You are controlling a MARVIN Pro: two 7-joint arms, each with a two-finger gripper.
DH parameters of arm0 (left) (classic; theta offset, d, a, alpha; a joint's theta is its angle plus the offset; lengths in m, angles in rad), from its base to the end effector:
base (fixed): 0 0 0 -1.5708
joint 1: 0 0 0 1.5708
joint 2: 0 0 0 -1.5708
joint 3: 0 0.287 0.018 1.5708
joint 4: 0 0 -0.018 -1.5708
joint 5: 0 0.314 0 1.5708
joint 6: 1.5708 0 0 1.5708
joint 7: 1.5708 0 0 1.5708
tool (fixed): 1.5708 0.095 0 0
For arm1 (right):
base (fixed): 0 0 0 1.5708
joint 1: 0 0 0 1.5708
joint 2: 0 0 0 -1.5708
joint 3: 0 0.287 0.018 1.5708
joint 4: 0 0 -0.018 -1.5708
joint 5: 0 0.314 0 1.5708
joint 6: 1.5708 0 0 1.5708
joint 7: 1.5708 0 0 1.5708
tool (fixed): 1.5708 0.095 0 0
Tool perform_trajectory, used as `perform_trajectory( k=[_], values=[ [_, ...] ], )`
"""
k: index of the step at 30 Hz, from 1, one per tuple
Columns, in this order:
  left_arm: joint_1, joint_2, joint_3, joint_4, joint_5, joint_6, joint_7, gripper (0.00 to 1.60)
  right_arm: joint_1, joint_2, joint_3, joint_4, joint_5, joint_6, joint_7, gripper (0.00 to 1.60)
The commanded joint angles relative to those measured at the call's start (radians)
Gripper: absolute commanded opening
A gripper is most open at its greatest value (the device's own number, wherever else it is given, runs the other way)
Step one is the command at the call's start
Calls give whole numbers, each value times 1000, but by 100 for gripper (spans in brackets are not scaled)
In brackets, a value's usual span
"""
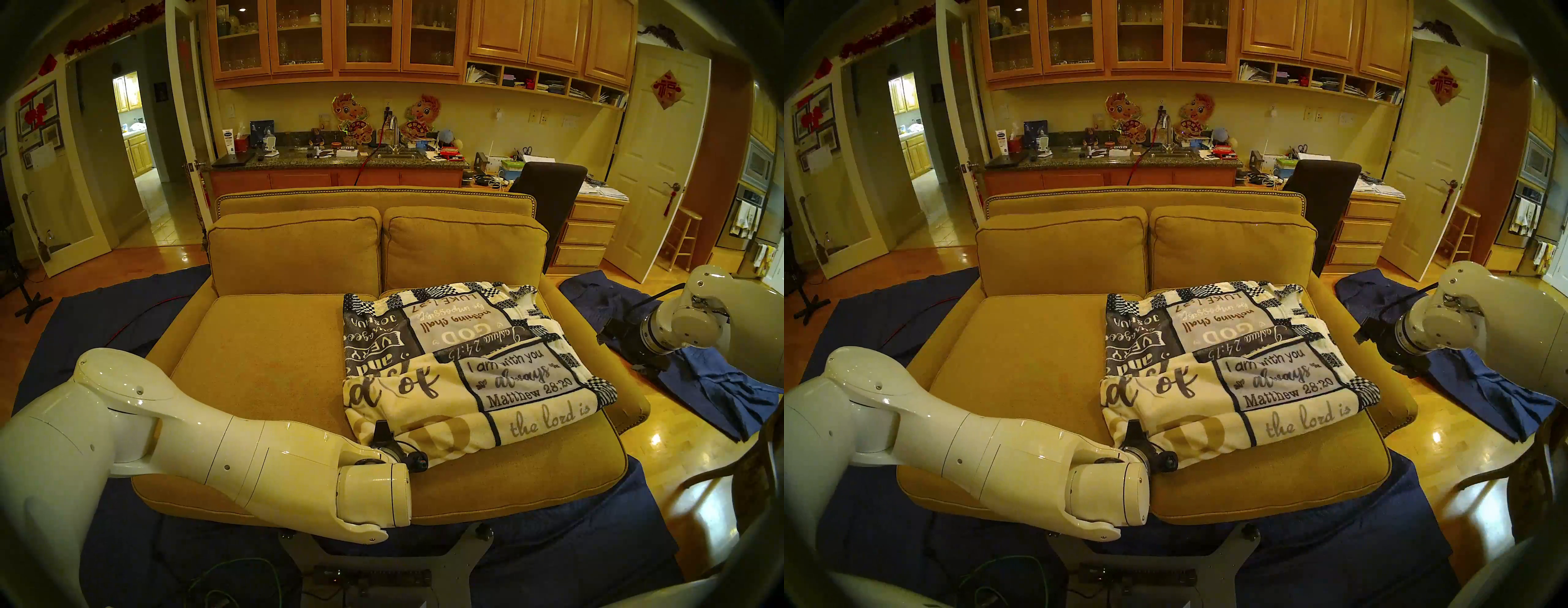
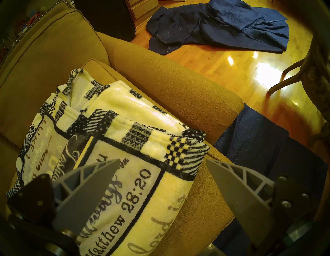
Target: Fold the blanket in half twice
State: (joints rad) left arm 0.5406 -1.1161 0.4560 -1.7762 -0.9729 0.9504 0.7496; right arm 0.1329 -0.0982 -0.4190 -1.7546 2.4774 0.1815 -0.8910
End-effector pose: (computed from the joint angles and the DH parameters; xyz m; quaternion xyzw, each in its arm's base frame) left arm 0.2799 -0.1686 -0.3771 -0.6852 0.6514 -0.2673 0.1865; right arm 0.3851 -0.2389 -0.1702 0.8790 -0.3859 0.2800 0.0111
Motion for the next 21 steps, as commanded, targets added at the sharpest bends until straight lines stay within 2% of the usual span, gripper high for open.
perform_trajectory(
  k=[1,2,3,10,11,14,15,16,21],
  values=[
    [-64,11,24,-19,-59,9,48,33,15,-2,7,3,-4,-1,-2,160],
    [-70,11,27,-24,-67,9,53,13,16,-2,6,3,-4,-1,-2,160],
    [-79,11,34,-28,-78,9,54,0,16,-2,6,3,-4,-1,-2,160],
    [-172,20,122,-102,-168,9,27,0,17,-2,5,3,-4,-1,-2,160],
    [-167,30,112,-116,-172,9,30,0,17,-2,5,3,-4,-1,-1,160],
    [-220,41,134,-179,-230,9,8,0,17,-2,5,3,-4,-1,-1,160],
    [-213,49,126,-191,-229,9,13,0,17,-2,4,3,-4,-1,-1,160],
    [-245,42,148,-209,-261,9,14,0,17,-2,4,3,-4,-1,-1,160],
    [-280,28,176,-255,-344,9,12,0,18,-2,4,2,-4,-1,-1,160]
  ],
)
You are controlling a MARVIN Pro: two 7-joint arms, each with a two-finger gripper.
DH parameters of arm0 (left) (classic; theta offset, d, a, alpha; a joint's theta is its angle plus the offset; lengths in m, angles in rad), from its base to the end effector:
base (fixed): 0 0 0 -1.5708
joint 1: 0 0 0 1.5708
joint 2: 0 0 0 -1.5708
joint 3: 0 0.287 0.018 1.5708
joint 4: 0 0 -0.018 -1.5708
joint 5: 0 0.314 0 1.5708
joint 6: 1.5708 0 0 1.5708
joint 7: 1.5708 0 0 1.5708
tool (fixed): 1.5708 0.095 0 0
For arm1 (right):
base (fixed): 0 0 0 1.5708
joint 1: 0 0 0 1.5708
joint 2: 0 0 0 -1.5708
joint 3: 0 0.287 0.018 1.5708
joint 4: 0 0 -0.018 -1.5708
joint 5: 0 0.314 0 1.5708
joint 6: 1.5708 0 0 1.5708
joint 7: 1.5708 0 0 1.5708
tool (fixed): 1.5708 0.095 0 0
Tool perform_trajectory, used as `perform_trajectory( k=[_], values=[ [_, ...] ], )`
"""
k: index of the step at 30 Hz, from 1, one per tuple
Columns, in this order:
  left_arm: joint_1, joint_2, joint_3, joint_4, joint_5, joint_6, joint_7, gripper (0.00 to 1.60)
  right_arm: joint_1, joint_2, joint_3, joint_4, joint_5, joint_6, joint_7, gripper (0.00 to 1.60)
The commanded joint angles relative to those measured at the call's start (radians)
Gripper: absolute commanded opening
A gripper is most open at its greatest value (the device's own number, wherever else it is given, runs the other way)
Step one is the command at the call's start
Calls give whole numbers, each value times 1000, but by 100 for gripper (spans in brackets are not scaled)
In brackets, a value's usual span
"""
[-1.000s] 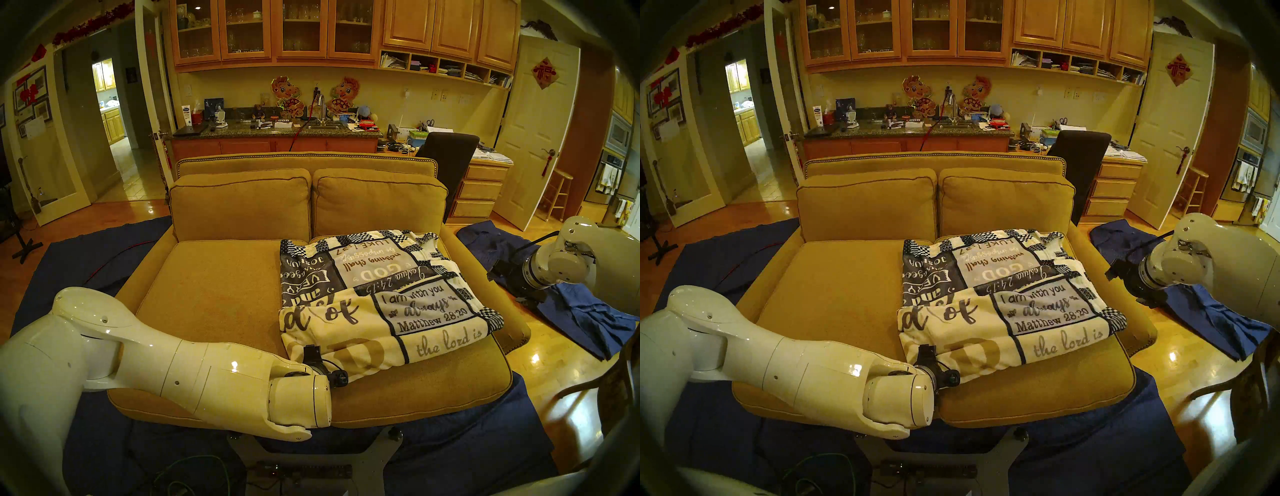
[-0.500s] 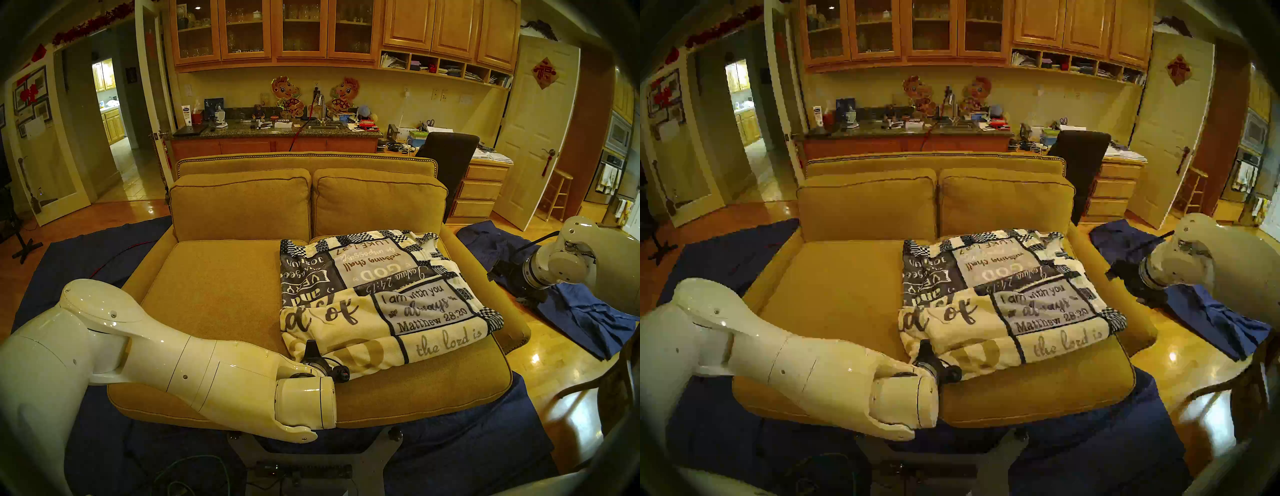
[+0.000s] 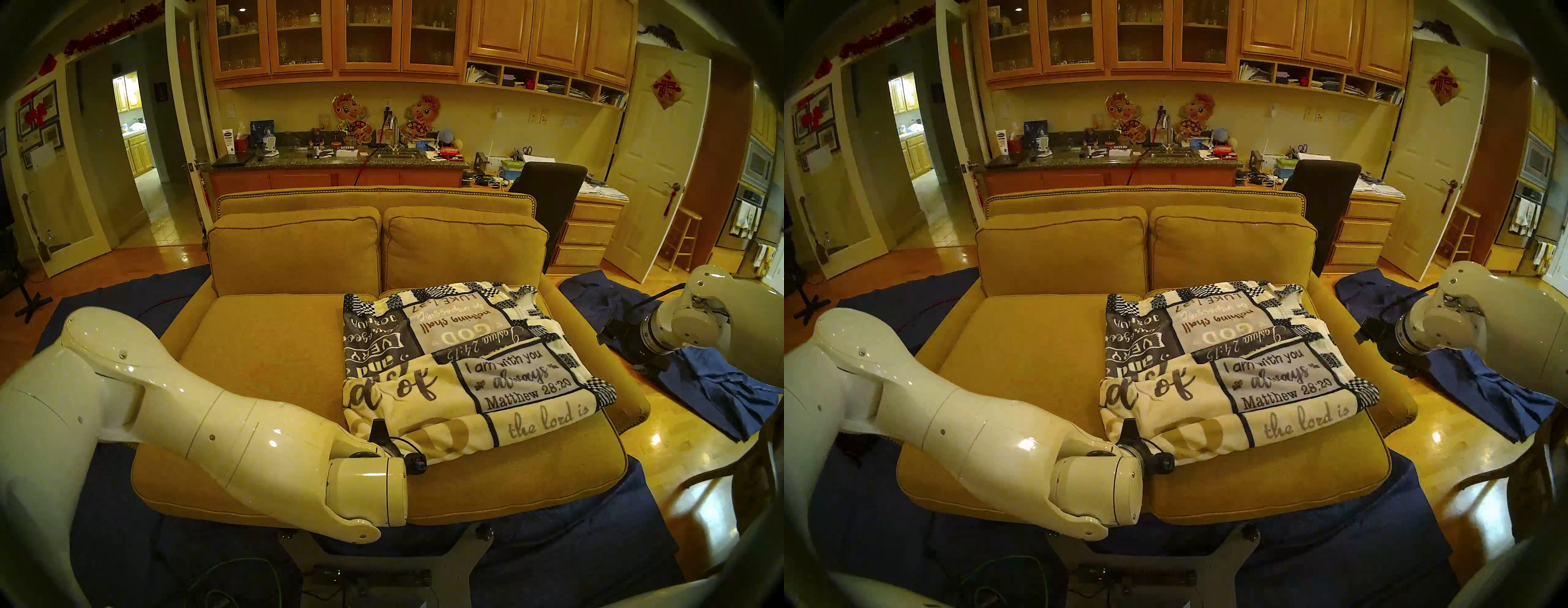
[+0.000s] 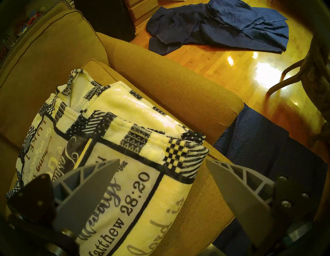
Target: Fold the blanket in half twice
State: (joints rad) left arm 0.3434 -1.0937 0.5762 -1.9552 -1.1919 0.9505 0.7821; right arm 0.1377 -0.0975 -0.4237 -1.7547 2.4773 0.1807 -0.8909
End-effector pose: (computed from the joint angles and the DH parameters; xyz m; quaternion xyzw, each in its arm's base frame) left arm 0.2623 -0.1589 -0.3388 -0.6812 0.6767 -0.2300 0.1586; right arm 0.3850 -0.2393 -0.1700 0.8786 -0.3864 0.2804 0.0113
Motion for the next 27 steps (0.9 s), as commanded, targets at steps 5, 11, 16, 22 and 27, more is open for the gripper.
perform_trajectory(
  k=[5,11,16,22,27],
  values=[
    [-81,-13,112,-61,-201,9,-28,0,13,-2,8,3,-4,-1,-1,160],
    [-82,17,171,-66,-248,9,-13,0,12,-2,8,3,-4,-1,-1,160],
    [-101,16,201,-74,-276,9,7,0,13,-2,8,3,-4,-1,-1,160],
    [-134,9,232,-75,-310,9,26,0,10,-2,-4,3,5,5,-27,160],
    [-160,5,247,-78,-321,9,33,0,10,-2,-27,4,36,-8,-71,160]
  ],
)
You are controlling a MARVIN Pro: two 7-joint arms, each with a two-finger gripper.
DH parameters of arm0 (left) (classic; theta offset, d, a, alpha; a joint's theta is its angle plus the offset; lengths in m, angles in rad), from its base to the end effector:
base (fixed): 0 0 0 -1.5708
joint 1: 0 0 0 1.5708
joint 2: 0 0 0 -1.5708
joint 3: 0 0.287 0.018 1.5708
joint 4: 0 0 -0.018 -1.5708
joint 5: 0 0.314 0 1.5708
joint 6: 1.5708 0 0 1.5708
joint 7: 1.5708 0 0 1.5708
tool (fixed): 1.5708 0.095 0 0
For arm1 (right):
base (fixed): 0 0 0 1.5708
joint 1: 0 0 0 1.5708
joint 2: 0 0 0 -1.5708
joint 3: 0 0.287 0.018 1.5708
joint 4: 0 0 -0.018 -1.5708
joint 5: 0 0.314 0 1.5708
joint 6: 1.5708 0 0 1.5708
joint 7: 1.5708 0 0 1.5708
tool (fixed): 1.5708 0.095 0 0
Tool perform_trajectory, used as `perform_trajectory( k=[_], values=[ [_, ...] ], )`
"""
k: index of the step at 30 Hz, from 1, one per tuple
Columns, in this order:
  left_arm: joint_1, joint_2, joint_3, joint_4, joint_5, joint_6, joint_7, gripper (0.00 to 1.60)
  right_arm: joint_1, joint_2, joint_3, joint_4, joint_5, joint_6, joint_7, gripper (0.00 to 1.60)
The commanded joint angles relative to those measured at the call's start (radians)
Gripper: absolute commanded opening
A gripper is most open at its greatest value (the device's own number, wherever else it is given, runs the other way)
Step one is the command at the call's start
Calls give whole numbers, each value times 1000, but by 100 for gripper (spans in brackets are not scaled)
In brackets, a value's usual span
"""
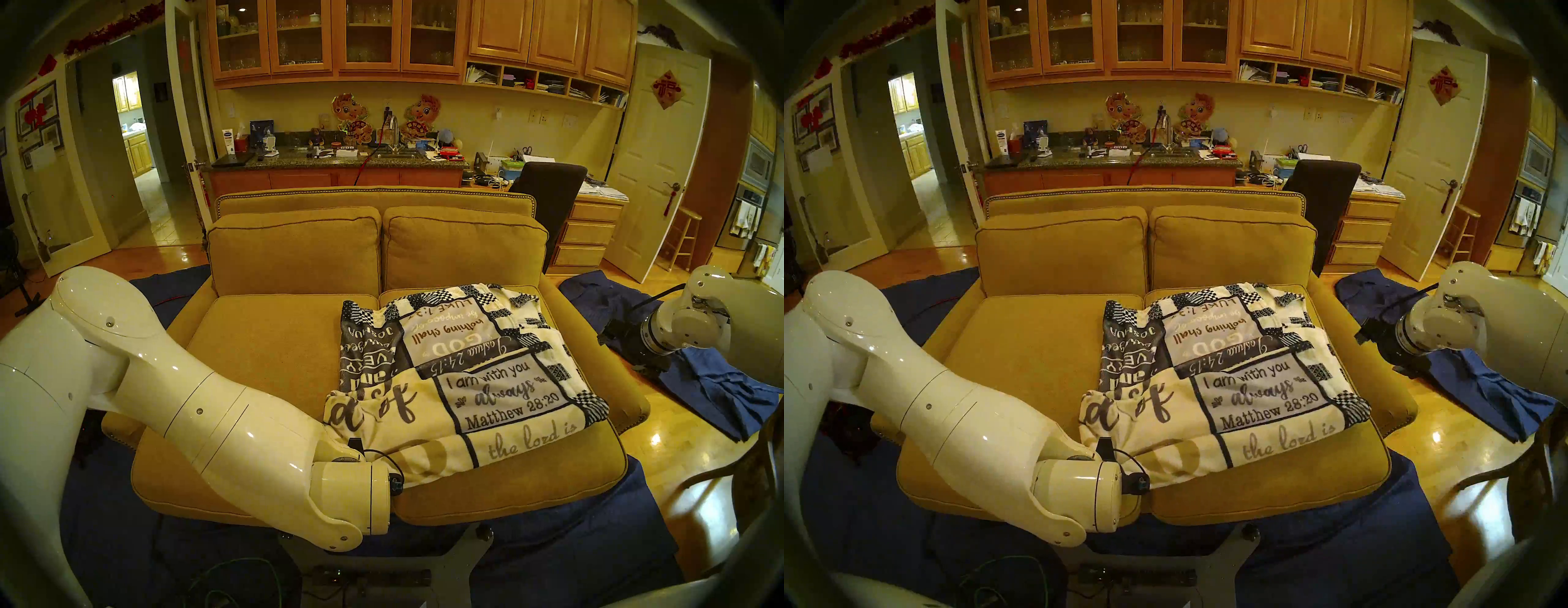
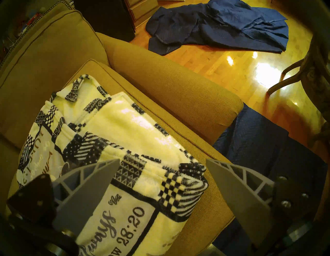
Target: Fold the blanket in half twice
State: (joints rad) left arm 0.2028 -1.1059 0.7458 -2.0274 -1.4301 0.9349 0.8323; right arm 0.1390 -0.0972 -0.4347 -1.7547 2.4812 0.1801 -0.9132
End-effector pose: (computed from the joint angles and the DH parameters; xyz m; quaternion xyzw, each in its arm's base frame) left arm 0.2414 -0.1245 -0.3407 -0.6922 0.6884 -0.1387 0.1661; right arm 0.3817 -0.2409 -0.1740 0.8795 -0.3906 0.2710 0.0222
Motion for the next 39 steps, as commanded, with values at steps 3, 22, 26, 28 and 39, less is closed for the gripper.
perform_trajectory(
  k=[3,22,26,28,39],
  values=[
    [-29,4,85,2,-88,25,-17,0,14,-3,-31,3,54,-18,-71,160],
    [-51,-38,101,45,-105,25,-21,0,62,-3,-110,-50,14,-53,-83,160],
    [-53,-51,94,78,-100,25,-28,0,73,-3,-126,-56,-12,-57,-76,160],
    [-49,-62,93,96,-93,25,-33,0,78,-3,-132,-57,-17,-59,-74,160],
    [-47,-85,101,149,-64,25,-63,0,-22,-3,-244,-40,224,-228,93,160]
  ],
)
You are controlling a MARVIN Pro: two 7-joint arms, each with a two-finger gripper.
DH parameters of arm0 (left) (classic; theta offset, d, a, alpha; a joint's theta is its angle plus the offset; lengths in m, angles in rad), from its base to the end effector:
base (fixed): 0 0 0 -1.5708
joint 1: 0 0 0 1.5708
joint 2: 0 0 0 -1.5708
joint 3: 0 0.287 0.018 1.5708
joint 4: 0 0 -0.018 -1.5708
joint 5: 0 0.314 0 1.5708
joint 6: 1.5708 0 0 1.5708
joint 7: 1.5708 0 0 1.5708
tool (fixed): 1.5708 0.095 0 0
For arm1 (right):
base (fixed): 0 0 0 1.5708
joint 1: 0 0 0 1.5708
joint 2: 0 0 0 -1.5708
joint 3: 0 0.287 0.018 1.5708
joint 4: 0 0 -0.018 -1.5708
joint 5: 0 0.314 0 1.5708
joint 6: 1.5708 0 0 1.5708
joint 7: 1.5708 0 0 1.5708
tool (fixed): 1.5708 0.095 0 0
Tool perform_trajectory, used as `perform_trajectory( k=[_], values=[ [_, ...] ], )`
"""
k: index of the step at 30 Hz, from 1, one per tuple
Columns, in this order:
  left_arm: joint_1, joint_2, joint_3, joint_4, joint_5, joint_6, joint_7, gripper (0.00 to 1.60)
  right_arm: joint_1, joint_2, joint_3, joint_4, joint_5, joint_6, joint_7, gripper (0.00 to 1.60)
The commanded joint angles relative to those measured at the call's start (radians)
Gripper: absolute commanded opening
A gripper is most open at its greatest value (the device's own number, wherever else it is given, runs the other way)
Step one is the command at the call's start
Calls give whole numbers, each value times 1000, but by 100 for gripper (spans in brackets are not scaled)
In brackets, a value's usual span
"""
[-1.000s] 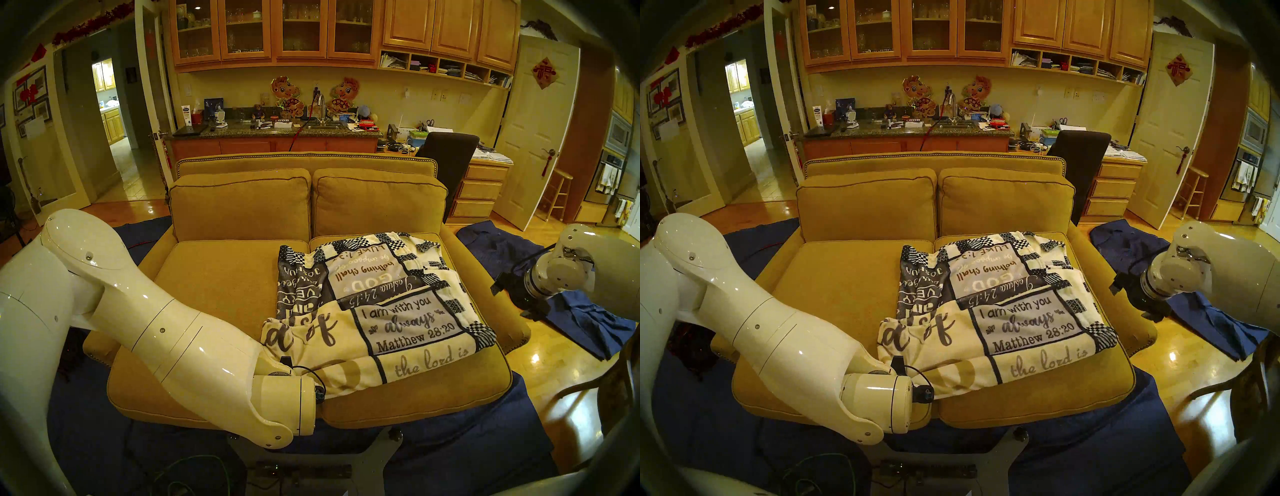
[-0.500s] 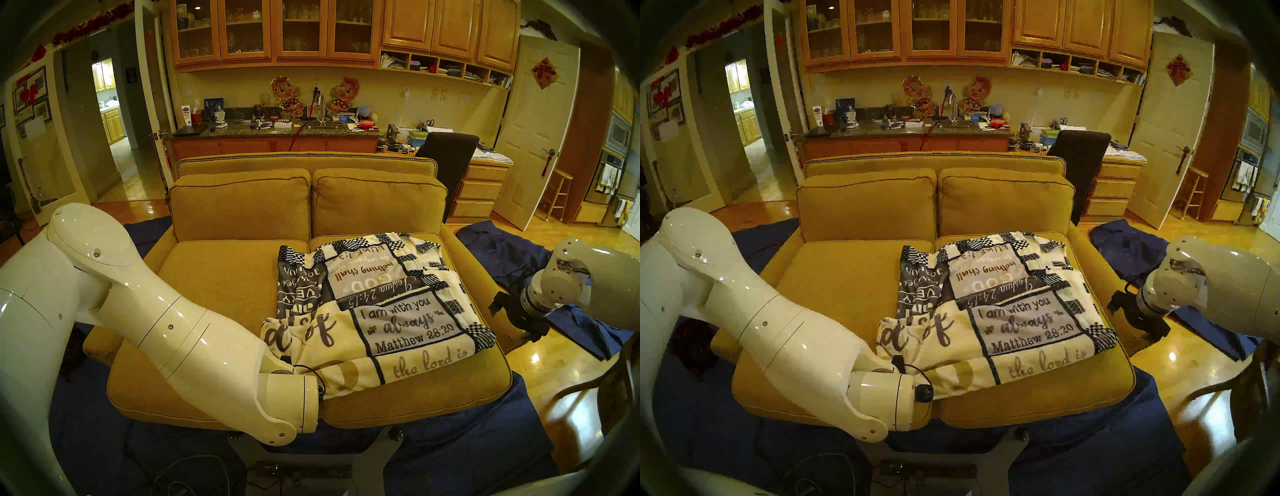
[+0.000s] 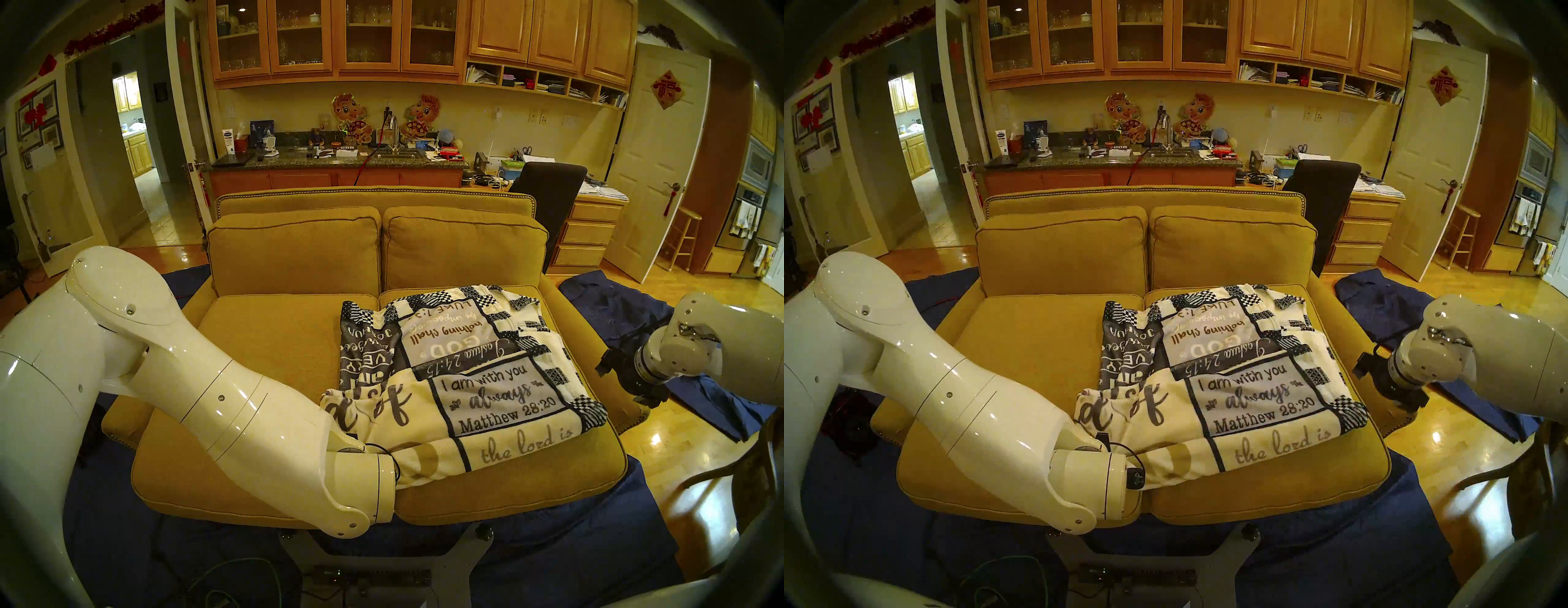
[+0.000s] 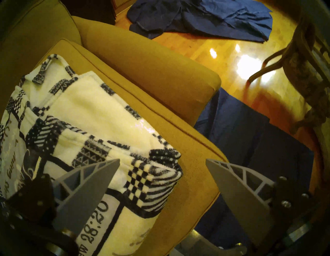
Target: Fold the blanket in half twice
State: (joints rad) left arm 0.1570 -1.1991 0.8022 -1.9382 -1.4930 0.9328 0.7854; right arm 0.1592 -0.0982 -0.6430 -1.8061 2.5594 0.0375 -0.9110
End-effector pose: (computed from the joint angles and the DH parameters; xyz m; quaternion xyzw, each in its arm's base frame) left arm 0.2580 -0.1256 -0.3519 -0.6861 0.6946 -0.1056 0.1890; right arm 0.3419 -0.2278 -0.2357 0.8754 -0.4365 0.2044 0.0380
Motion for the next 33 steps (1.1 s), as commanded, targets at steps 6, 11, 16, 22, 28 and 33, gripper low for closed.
perform_trajectory(
  k=[6,11,16,22,28,33],
  values=[
    [-8,1,48,77,3,27,-34,0,-34,-2,-54,8,284,-161,211,160],
    [-9,-8,51,83,7,27,-48,0,-31,-2,-53,-1,320,-208,278,160],
    [-15,-15,55,89,9,27,-63,0,-27,-2,-65,19,320,-243,350,160],
    [-16,-25,58,101,14,27,-80,0,-55,-2,-114,47,320,-267,396,160],
    [-15,-27,64,109,15,27,-90,0,-71,-2,-158,55,320,-269,429,160],
    [-16,-26,67,108,16,27,-96,0,-69,-2,-173,50,320,-272,469,160]
  ],
)
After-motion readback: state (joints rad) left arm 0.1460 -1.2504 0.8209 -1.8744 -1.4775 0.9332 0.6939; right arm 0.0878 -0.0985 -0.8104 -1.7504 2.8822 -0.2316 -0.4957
